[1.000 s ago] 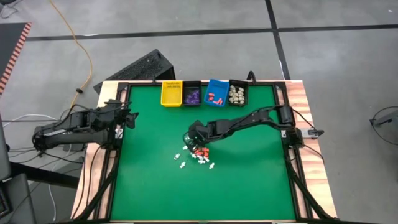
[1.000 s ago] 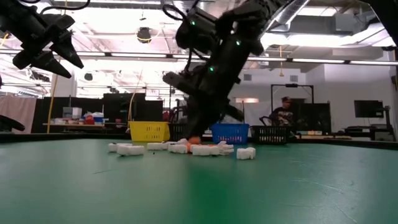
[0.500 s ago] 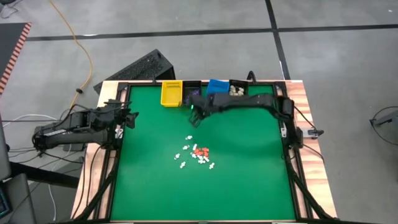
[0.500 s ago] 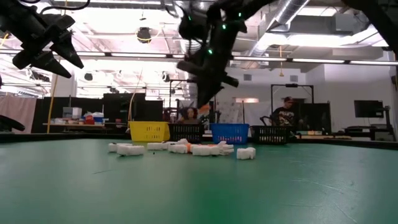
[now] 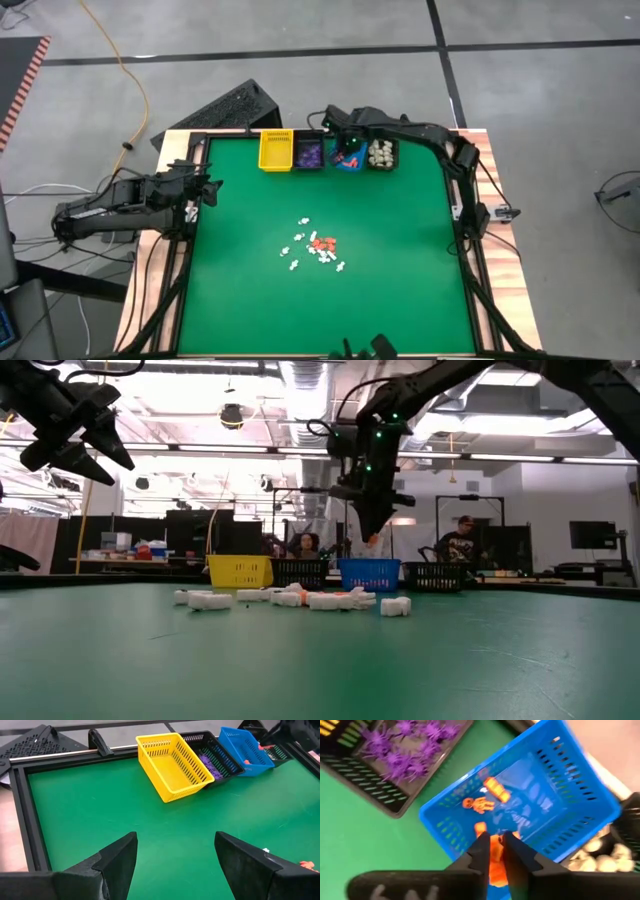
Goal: Sort Halloween decoration
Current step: Put the orange skeleton toy into the blue basket
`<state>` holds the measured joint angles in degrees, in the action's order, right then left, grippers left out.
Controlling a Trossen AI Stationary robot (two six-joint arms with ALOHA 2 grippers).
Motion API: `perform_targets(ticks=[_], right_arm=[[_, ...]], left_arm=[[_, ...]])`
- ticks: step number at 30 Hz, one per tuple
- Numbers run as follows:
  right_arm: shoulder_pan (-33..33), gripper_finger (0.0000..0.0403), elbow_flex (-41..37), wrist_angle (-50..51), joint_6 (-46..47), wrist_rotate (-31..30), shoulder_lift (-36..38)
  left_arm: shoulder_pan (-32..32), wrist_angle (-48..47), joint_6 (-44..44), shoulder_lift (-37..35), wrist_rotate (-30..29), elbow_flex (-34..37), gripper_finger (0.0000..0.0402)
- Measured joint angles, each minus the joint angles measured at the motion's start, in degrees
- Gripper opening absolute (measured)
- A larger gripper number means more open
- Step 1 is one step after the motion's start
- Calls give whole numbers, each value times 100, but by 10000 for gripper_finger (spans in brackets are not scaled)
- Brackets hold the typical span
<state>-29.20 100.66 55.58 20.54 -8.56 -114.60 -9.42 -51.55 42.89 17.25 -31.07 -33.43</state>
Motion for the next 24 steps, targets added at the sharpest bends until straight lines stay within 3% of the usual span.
perform_targets(ticks=[10, 17, 24], right_arm=[[92, 194, 0, 126, -12, 126, 0], [1138, 200, 0, 173, -239, 995, 0], [2625, 190, -154, 140, -55, 1019, 2]], left_arm=[[-1, -2, 0, 1, 0, 0, 256], [-1, -2, 0, 1, 14, 0, 256], [1, -4, -20, 1, 46, 0, 256]])
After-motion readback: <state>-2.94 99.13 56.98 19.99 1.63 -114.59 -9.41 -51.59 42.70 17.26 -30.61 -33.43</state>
